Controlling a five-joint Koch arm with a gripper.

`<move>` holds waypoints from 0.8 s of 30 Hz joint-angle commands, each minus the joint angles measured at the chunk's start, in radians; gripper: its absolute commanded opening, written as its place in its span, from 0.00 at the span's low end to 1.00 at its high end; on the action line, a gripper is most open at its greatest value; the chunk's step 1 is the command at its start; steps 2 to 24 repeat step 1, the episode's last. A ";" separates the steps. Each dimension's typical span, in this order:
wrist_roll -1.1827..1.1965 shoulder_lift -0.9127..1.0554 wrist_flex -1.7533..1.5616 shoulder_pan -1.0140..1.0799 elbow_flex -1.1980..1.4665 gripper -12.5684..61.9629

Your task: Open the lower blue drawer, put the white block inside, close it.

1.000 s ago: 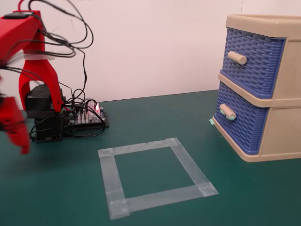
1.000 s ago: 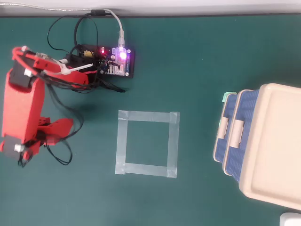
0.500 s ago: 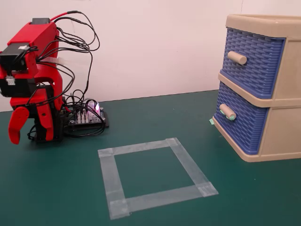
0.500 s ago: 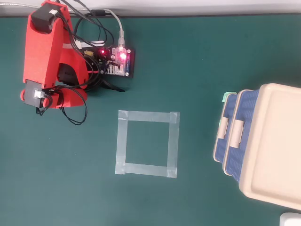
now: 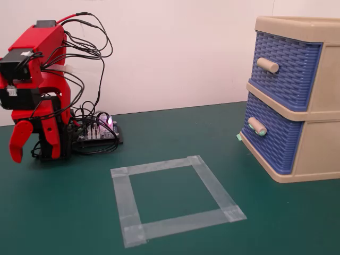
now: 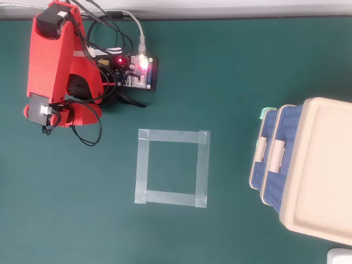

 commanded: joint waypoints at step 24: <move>0.002 0.046 0.106 0.014 0.040 0.63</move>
